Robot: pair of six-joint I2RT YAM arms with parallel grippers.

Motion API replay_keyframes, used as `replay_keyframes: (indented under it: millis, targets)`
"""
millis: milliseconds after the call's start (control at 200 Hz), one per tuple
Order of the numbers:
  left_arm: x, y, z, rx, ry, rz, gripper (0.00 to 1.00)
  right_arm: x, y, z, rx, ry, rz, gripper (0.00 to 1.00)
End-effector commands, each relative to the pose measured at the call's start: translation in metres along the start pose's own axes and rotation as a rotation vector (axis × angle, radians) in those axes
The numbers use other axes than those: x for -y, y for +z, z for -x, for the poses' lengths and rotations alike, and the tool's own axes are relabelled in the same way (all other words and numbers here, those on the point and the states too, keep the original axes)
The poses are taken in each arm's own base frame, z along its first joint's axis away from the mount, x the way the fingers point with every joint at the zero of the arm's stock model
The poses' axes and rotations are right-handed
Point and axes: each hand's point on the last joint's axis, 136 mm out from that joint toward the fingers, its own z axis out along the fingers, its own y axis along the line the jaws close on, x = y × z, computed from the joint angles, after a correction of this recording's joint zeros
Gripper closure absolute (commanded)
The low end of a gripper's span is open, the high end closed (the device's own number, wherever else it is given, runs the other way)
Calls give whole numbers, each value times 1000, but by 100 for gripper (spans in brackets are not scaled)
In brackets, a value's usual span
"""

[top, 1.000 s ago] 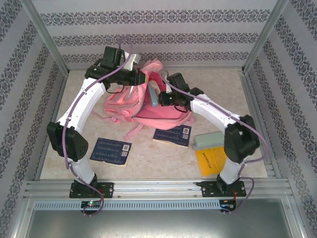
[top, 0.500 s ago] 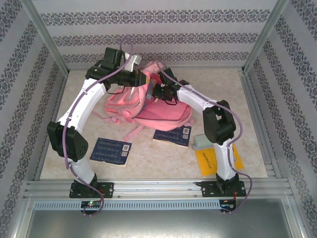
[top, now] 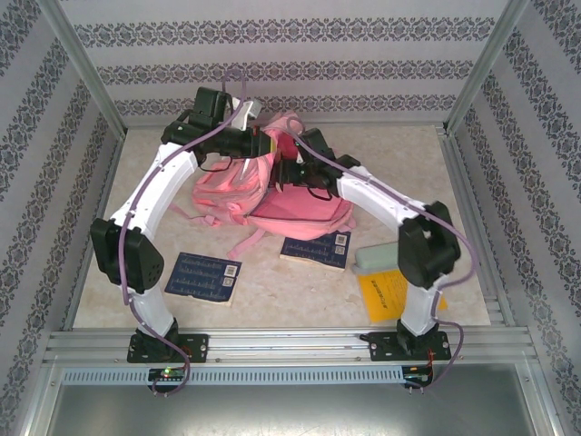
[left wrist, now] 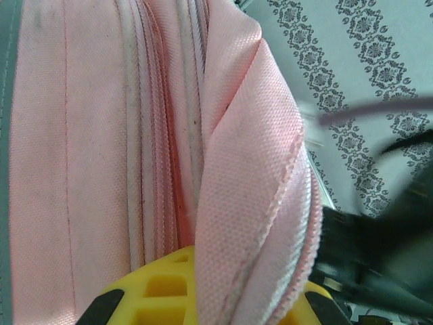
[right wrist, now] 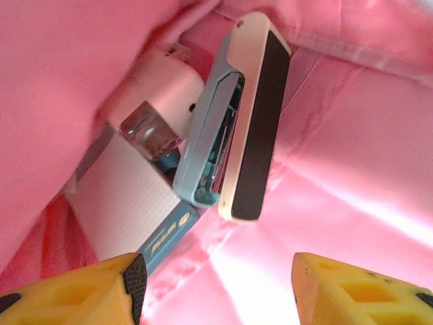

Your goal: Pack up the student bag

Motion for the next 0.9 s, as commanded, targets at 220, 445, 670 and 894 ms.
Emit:
replay_keyframes:
  millis: [220, 445, 670, 894]
  targets:
    - [10, 30, 11, 60, 2, -72, 100, 106, -107, -74, 44, 291, -343, 44]
    - [4, 36, 1, 75, -60, -64, 100, 202, -182, -150, 77, 695, -638, 43]
    - [13, 20, 4, 112, -48, -62, 100, 242, -173, -200, 99, 1048, -571, 41]
    - [13, 22, -12, 111, -70, -97, 100, 246, -160, -209, 69, 1121, -588, 25]
